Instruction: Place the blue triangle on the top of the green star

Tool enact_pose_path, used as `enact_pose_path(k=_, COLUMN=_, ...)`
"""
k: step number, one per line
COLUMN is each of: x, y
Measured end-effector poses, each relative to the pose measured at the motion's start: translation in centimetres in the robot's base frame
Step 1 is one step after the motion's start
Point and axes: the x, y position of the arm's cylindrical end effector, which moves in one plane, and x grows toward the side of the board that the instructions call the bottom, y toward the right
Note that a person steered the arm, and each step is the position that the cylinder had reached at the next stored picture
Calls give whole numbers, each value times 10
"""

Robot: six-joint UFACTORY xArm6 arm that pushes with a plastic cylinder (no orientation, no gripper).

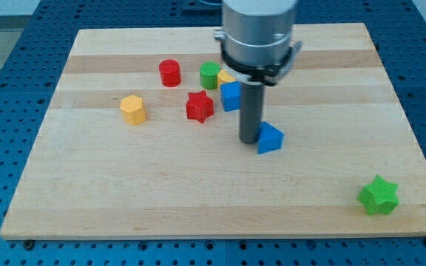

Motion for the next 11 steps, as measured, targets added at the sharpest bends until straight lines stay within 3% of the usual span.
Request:
enact_pose_path(k=6, x=35, y=116)
enact_pose_path(k=9, x=60, y=138)
enact_pose_path(k=10, x=55, y=134)
enact_pose_path(k=11, x=20, y=115)
